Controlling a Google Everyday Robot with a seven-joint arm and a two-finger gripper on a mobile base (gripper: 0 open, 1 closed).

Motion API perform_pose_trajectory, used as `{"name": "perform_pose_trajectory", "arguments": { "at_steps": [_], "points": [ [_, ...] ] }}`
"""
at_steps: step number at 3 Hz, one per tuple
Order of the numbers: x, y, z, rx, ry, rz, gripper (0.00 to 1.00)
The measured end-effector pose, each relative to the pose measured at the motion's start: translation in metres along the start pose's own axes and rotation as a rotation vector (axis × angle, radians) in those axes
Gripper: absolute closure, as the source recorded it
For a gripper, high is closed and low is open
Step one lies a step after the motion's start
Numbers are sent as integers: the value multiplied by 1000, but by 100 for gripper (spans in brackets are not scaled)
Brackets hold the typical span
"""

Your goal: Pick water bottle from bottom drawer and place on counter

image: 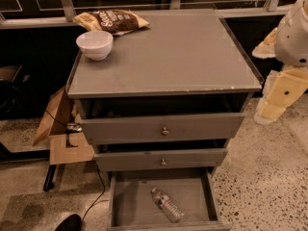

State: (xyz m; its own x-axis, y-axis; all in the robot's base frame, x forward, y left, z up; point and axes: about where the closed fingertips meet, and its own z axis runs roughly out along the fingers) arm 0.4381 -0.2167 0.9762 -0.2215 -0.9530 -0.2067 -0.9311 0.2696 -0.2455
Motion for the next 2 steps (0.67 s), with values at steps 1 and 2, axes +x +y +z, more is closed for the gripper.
{"name": "perform_pose_trajectory", "arguments": {
  "at_steps": [1, 2],
  "points": [
    [0, 4, 21, 4, -21, 31, 40],
    [-3, 31, 83, -38, -91, 107, 63]
  ]
}}
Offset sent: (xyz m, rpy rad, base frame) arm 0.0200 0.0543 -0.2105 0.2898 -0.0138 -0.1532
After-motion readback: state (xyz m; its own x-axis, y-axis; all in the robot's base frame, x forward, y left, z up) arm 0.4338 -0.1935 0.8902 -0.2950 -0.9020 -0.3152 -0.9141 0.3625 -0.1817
